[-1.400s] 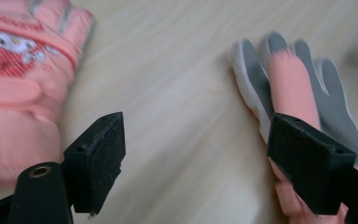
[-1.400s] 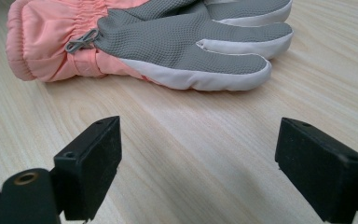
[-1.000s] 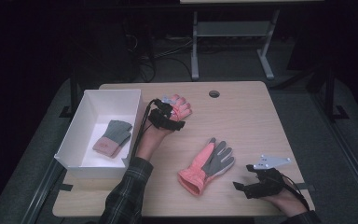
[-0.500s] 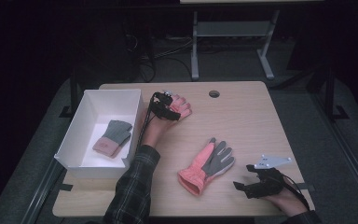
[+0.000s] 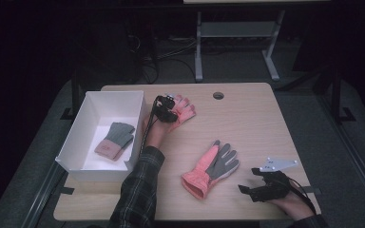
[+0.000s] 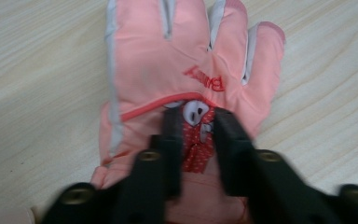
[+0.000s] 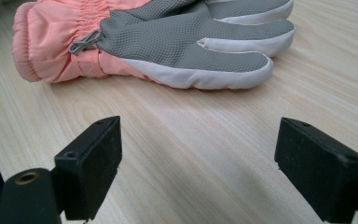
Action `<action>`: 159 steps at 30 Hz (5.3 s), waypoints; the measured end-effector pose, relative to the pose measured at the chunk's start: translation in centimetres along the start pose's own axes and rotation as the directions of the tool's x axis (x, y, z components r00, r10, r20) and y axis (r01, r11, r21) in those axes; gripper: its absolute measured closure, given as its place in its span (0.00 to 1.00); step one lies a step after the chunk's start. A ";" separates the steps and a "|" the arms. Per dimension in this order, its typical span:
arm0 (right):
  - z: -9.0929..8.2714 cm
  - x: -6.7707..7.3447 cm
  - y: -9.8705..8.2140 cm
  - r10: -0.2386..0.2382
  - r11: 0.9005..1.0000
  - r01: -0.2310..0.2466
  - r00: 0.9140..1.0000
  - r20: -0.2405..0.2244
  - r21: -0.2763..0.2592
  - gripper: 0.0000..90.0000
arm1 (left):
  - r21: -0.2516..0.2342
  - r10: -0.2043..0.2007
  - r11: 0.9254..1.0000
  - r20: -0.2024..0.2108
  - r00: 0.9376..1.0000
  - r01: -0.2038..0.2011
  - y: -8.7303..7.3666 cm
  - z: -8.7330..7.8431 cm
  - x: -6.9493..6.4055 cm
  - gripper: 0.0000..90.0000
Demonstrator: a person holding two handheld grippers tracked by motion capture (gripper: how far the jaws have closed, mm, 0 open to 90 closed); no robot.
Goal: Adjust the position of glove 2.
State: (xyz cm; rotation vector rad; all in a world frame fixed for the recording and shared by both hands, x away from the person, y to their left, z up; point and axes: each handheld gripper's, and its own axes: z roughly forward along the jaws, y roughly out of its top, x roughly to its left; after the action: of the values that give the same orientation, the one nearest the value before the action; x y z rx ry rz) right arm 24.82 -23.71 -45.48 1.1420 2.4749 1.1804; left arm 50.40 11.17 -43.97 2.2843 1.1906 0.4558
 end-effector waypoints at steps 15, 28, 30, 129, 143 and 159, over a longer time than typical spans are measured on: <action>-0.1 0.0 0.0 0.000 1.000 0.000 1.000 0.004 -0.005 0.16 | -0.029 -0.009 0.999 0.166 0.986 0.014 -1.0 -3.0 -2.5 0.99; 0.0 0.1 0.1 -0.005 1.000 0.005 1.000 0.004 0.000 0.16 | -0.034 0.051 0.998 0.261 0.964 -0.044 -3.0 -5.1 -5.3 0.91; 0.0 0.1 0.1 -0.008 1.000 0.008 1.000 0.004 0.000 0.16 | -0.053 0.067 0.997 0.223 0.972 -0.057 -2.9 -5.4 -5.1 0.81; -1.2 -1.1 1.3 0.028 0.996 -0.025 0.999 0.033 -0.084 0.75 | -0.045 0.149 0.988 0.478 0.866 -0.146 -4.4 -9.8 -12.3 0.67; -0.4 1.4 4.3 0.005 0.987 -0.011 0.999 -0.041 -0.162 1.00 | -0.160 0.208 0.976 0.454 0.867 -0.150 -4.1 -12.6 -10.9 0.51; 3.5 2.6 6.7 -0.028 0.992 0.022 0.999 -0.043 -0.121 1.00 | -0.080 0.253 0.967 0.449 0.857 -0.243 -5.8 -11.4 -9.6 0.98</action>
State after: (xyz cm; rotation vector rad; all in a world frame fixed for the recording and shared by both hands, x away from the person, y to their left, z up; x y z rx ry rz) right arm 28.35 -17.14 -42.60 1.0609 2.4054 1.3421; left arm 35.45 9.33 -38.72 2.3576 0.6572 0.0065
